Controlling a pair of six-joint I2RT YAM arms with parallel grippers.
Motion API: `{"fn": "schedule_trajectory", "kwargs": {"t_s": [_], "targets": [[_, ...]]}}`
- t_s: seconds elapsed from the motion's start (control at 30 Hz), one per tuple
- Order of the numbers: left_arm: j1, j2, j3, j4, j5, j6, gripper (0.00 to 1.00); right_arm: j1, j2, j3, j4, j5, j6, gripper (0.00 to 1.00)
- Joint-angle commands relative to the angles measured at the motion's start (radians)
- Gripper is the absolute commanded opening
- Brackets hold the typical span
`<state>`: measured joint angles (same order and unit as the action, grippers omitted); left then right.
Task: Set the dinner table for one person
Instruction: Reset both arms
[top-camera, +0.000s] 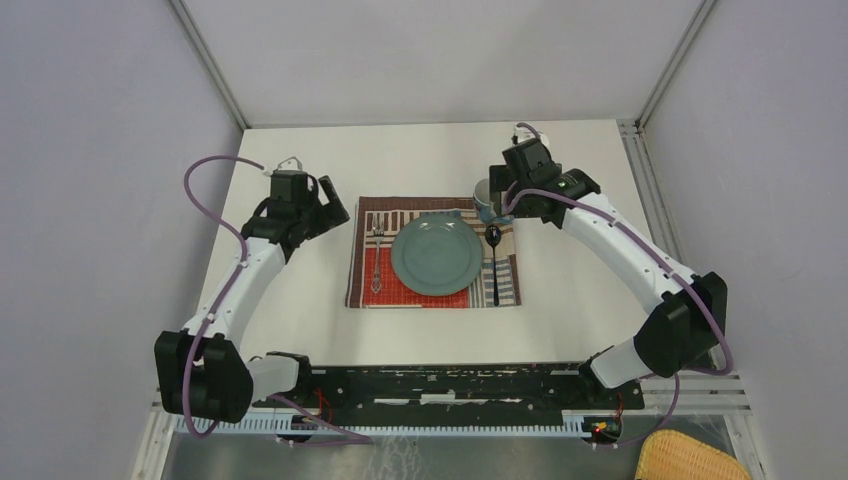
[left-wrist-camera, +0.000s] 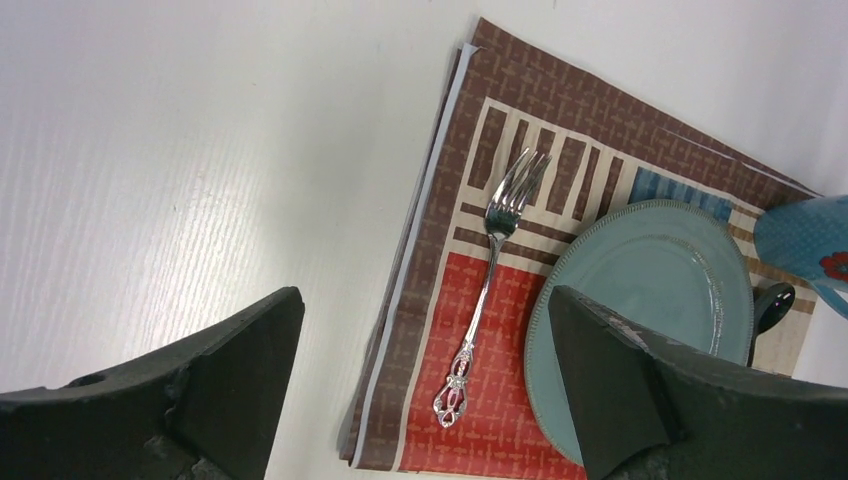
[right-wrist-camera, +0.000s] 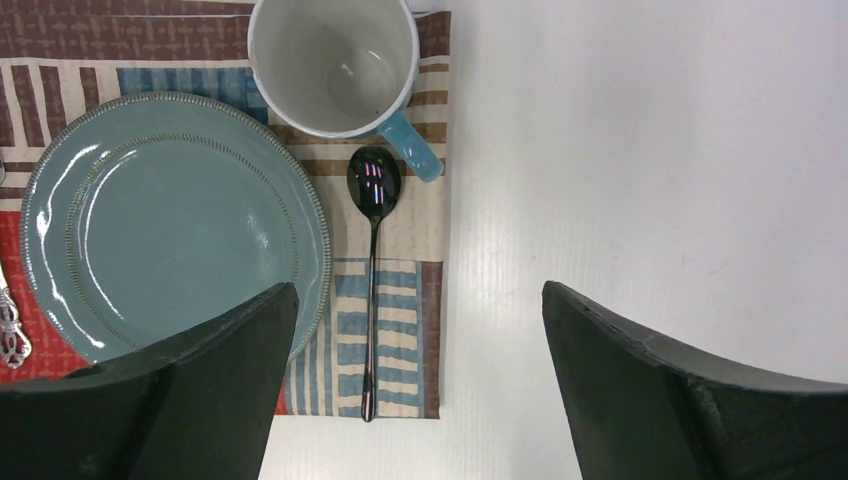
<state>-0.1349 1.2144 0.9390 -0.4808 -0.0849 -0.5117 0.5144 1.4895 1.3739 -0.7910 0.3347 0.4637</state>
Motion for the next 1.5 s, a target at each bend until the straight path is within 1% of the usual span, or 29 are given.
{"fn": "schedule_trajectory", "kwargs": {"t_s": [0.0, 0.07, 0.13, 0.17, 0.2, 0.23, 0.27, 0.33, 0.4, 0.47, 0.5, 0.63, 0.73, 0.83, 0.93, 1.03, 1.1, 1.2, 1.37, 1.47], "targets": [[0.005, 0.011, 0.065, -0.020, -0.077, 0.039, 1.00, -0.001, -0.015, 0.062, 0.062, 0.041, -0.065, 0.98], [0.004, 0.020, 0.079, -0.040, -0.101, 0.038, 1.00, -0.002, -0.006, 0.085, 0.044, 0.058, -0.063, 0.98], [0.004, 0.023, 0.096, -0.061, -0.136, 0.035, 0.93, -0.001, -0.007, 0.092, 0.043, 0.085, -0.056, 0.98], [0.004, 0.019, 0.101, -0.069, -0.164, 0.030, 0.93, -0.002, -0.015, 0.087, 0.050, 0.091, -0.067, 0.98], [0.004, 0.009, 0.106, -0.075, -0.187, 0.028, 0.94, -0.001, -0.030, 0.071, 0.097, 0.079, -0.095, 0.98], [0.003, -0.001, 0.106, -0.073, -0.193, 0.033, 0.98, -0.001, -0.052, 0.042, 0.146, 0.062, -0.132, 0.98], [0.004, -0.011, 0.104, -0.065, -0.190, 0.048, 0.99, -0.002, -0.077, 0.010, 0.190, 0.067, -0.138, 0.98], [0.004, -0.017, 0.101, -0.060, -0.193, 0.066, 1.00, -0.003, -0.121, -0.034, 0.230, 0.069, -0.142, 0.98], [0.003, -0.023, 0.094, -0.052, -0.175, 0.106, 1.00, -0.003, -0.136, -0.037, 0.222, 0.063, -0.165, 0.98], [0.002, -0.045, 0.062, -0.022, -0.159, 0.136, 1.00, -0.003, -0.141, -0.043, 0.225, 0.092, -0.160, 0.98], [0.003, -0.062, 0.042, -0.004, -0.167, 0.144, 1.00, -0.004, -0.136, -0.044, 0.224, 0.131, -0.139, 0.98], [0.001, -0.171, -0.027, 0.080, -0.181, 0.195, 1.00, -0.003, -0.115, -0.040, 0.228, 0.134, -0.122, 0.98], [0.002, -0.216, -0.018, 0.080, -0.144, 0.235, 1.00, -0.003, -0.110, -0.047, 0.238, 0.127, -0.133, 0.98], [0.002, -0.224, -0.013, 0.093, -0.197, 0.224, 1.00, -0.003, -0.073, -0.011, 0.184, 0.170, -0.078, 0.98], [0.003, -0.187, 0.004, 0.105, -0.236, 0.229, 1.00, -0.003, -0.019, 0.029, 0.126, 0.192, -0.082, 0.98], [0.003, -0.166, -0.015, 0.155, -0.240, 0.236, 1.00, -0.002, -0.017, 0.005, 0.154, 0.213, -0.118, 0.98], [0.003, -0.161, -0.068, 0.235, -0.234, 0.247, 1.00, -0.003, -0.053, -0.044, 0.204, 0.243, -0.138, 0.98], [0.003, -0.130, -0.110, 0.316, -0.209, 0.270, 1.00, -0.003, -0.134, -0.166, 0.312, 0.234, -0.182, 0.98], [0.003, -0.049, -0.191, 0.468, -0.257, 0.333, 1.00, -0.003, -0.285, -0.358, 0.510, 0.301, -0.262, 0.98], [0.004, -0.025, -0.245, 0.601, -0.268, 0.372, 1.00, -0.008, -0.345, -0.450, 0.649, 0.343, -0.327, 0.98]]}}
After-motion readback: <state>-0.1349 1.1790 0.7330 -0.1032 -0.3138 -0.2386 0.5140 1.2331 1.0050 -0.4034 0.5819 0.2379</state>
